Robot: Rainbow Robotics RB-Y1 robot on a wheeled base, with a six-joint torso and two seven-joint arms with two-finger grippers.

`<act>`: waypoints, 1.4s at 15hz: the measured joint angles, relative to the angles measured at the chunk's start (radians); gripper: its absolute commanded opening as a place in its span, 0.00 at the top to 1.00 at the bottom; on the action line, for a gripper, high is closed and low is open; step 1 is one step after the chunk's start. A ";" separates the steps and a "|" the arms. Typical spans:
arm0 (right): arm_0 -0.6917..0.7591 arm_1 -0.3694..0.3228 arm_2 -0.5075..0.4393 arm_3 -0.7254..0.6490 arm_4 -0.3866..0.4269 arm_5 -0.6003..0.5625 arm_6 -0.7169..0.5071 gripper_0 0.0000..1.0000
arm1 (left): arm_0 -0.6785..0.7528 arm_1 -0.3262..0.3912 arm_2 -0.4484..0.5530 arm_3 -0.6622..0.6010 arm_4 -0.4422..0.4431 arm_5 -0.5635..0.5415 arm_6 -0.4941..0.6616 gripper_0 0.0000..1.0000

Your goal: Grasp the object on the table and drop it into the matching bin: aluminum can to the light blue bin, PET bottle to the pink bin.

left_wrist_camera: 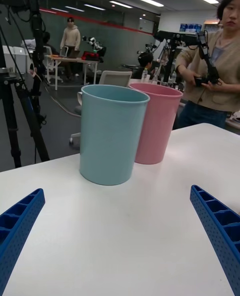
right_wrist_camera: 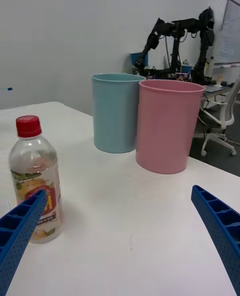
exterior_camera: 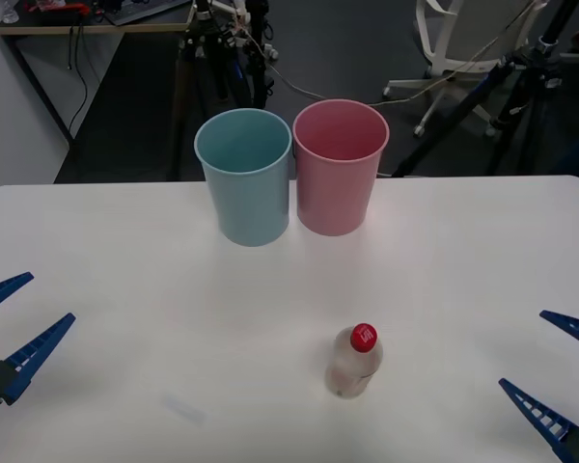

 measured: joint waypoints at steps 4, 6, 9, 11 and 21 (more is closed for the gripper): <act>-0.009 -0.064 0.121 0.050 -0.035 -0.037 0.091 0.00 | 0.000 0.000 0.000 0.000 0.000 0.000 0.000 0.00; -0.022 -0.107 0.208 0.081 -0.069 -0.039 0.104 0.00 | 0.000 0.000 0.000 0.000 0.000 0.000 0.000 0.00; -0.066 -0.171 0.349 0.168 -0.136 -0.037 0.202 0.00 | 0.000 0.000 0.000 0.000 0.000 0.000 0.000 0.00; -0.130 -0.204 0.462 0.256 -0.192 -0.036 0.307 0.00 | 0.000 0.000 0.000 0.000 0.000 0.000 0.000 0.00; -0.362 -0.186 0.785 0.408 -0.316 0.079 0.425 0.00 | 0.000 0.000 0.000 0.000 0.000 0.000 0.000 0.00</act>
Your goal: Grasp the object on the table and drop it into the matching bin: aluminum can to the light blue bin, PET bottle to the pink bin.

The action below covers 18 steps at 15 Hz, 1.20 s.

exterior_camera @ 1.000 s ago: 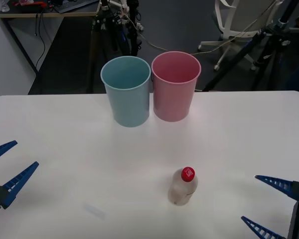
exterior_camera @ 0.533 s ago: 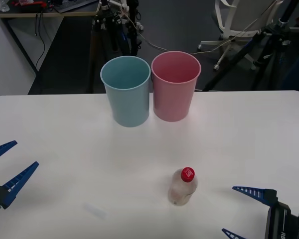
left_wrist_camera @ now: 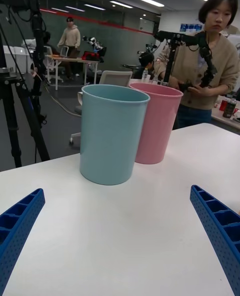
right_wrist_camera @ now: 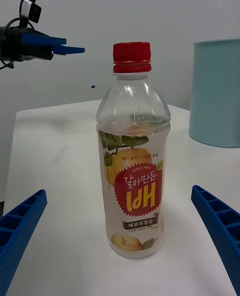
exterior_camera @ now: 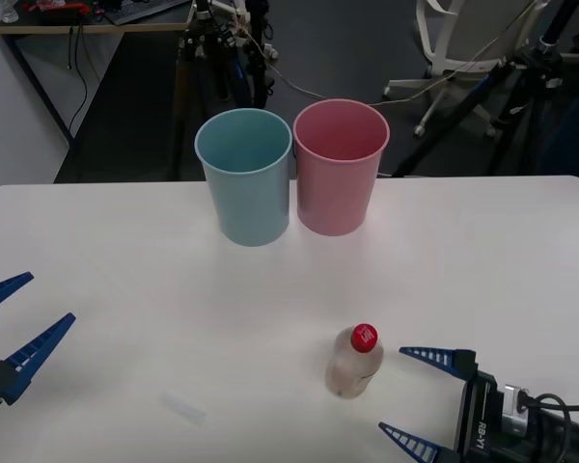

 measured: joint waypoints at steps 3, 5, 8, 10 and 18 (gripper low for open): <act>-0.024 0.062 0.002 0.000 0.039 0.055 -0.005 0.00 | 0.000 0.000 0.000 0.000 0.000 0.000 0.000 0.00; -0.037 0.100 0.002 0.000 0.062 0.089 -0.011 0.00 | 0.000 0.000 0.000 0.000 0.000 0.000 0.000 0.00; -0.056 0.144 0.002 0.000 0.089 0.120 -0.024 0.00 | 0.000 0.000 0.000 0.000 0.000 0.000 0.000 0.00; -0.067 0.161 0.004 0.000 0.101 0.127 -0.035 0.00 | 0.000 0.000 0.000 0.000 0.000 0.000 0.000 0.00; -0.088 0.172 0.004 0.000 0.107 0.142 -0.053 0.00 | 0.000 0.000 0.000 0.000 0.000 0.000 0.000 0.00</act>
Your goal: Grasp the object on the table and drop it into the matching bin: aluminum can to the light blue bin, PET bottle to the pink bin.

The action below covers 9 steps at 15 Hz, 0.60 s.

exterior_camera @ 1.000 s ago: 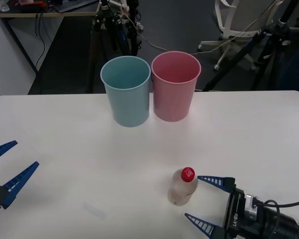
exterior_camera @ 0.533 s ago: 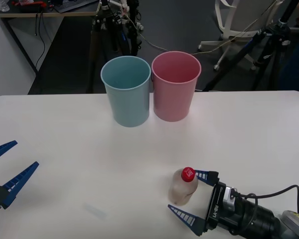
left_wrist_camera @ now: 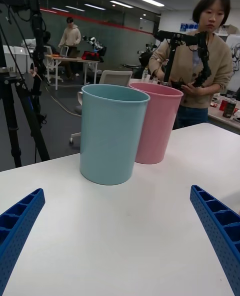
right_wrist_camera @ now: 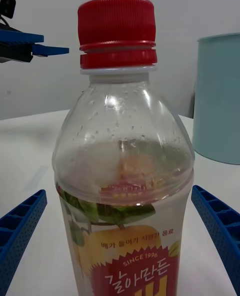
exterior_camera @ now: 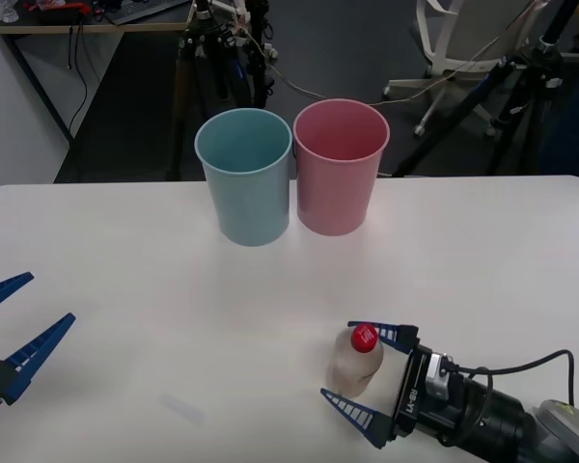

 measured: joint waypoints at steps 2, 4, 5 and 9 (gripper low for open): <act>-0.012 0.006 0.000 0.000 -0.001 0.004 0.000 0.00 | 0.000 0.000 0.000 0.000 0.000 0.000 0.000 0.00; -0.018 0.012 0.000 0.000 0.000 0.008 0.001 0.60 | 0.000 0.000 0.000 0.000 0.000 0.000 0.000 0.00; -0.020 0.012 0.001 0.000 0.000 0.011 0.000 0.98 | 0.000 0.000 0.000 0.000 0.000 0.000 0.000 0.00; -0.020 0.011 -0.006 0.000 -0.001 0.024 -0.003 1.00 | 0.000 0.000 0.000 0.000 0.000 0.000 0.000 0.00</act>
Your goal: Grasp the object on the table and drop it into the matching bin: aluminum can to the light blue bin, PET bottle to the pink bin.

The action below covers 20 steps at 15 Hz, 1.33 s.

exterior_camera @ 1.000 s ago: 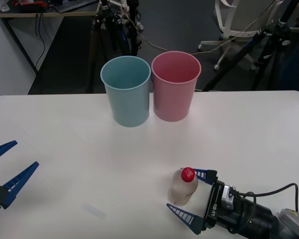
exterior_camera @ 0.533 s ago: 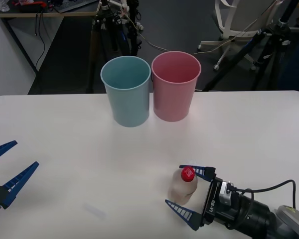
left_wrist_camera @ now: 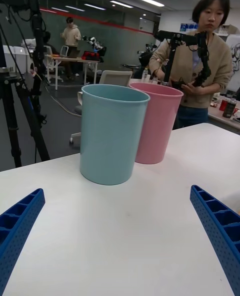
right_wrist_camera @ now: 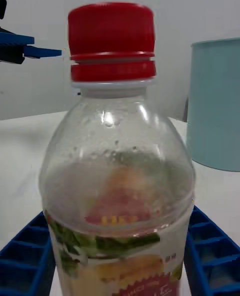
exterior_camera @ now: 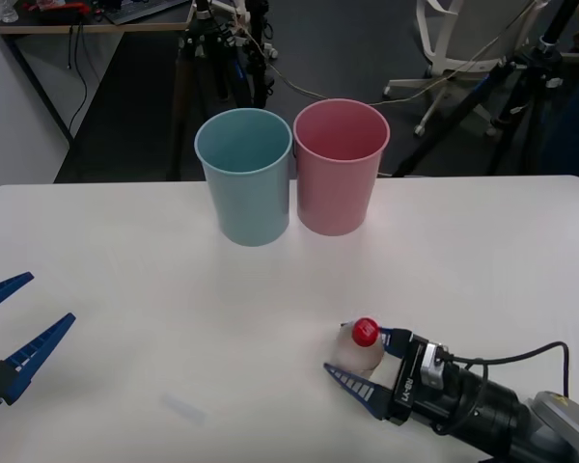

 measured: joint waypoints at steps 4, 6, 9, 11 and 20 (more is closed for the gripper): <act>0.003 -0.011 0.000 0.000 0.000 0.000 -0.002 1.00 | 0.000 0.000 0.000 0.000 0.000 0.000 0.000 0.00; 0.006 -0.017 -0.001 0.000 -0.004 0.000 -0.002 1.00 | 0.000 0.000 0.000 0.000 0.000 0.000 0.000 0.00; 0.025 -0.040 0.000 -0.006 -0.038 -0.001 -0.002 1.00 | 0.000 0.000 0.000 0.000 0.000 0.000 0.000 0.00; 0.052 -0.074 -0.010 -0.030 -0.075 0.004 -0.006 1.00 | 0.000 0.000 0.000 0.000 0.000 0.000 0.000 0.00; 0.310 -0.257 -0.115 -0.550 -0.255 0.372 -0.077 1.00 | 0.000 0.000 0.000 0.000 0.000 0.000 0.000 0.00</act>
